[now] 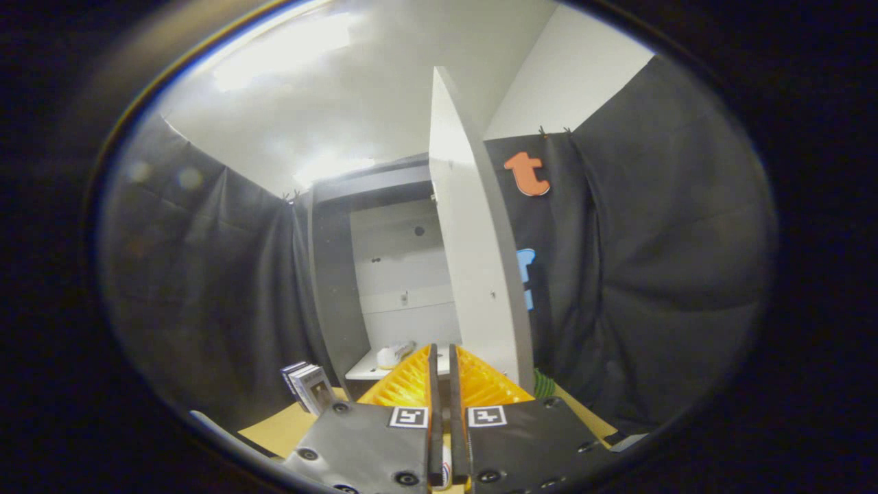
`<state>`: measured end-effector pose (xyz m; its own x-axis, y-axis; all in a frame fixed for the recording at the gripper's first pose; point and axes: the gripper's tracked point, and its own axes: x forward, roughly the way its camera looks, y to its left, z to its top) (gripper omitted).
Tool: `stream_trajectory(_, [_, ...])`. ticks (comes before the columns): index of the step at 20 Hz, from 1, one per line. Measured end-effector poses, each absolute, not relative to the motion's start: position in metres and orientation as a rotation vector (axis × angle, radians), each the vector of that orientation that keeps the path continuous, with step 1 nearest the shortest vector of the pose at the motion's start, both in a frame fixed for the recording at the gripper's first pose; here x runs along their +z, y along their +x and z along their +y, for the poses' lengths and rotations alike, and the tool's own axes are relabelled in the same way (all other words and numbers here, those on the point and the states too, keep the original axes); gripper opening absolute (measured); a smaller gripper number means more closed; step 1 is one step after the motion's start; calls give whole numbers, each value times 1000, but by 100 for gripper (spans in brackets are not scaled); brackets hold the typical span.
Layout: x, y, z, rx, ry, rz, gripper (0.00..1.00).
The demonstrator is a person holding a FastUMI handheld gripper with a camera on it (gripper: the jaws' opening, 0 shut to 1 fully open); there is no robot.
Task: Open the shoe cabinet door, grab the shoes and put them into the shoe cabinet, then close the shoe cabinet door.
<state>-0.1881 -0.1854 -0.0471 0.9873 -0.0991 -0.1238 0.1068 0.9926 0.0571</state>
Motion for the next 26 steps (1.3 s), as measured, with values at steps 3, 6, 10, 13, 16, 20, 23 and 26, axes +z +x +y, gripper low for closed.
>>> stream_trajectory(3, [-91, -180, -165, -75, 97, 198, 7])
stream_trajectory(6, [-135, -172, -149, -53, 117, 260, 7])
stream_trajectory(10, [-198, -165, -143, -58, 155, 304, 19])
stream_trajectory(13, [-256, -163, -141, -71, 174, 366, 26])
stream_trajectory(16, [-325, -162, -140, -84, 155, 460, 31])
stream_trajectory(20, [-412, -171, -136, -87, 109, 640, 31])
stream_trajectory(23, [-465, -178, -138, -96, 120, 760, 31])
stream_trajectory(26, [-503, -185, -147, -121, 107, 833, 31])
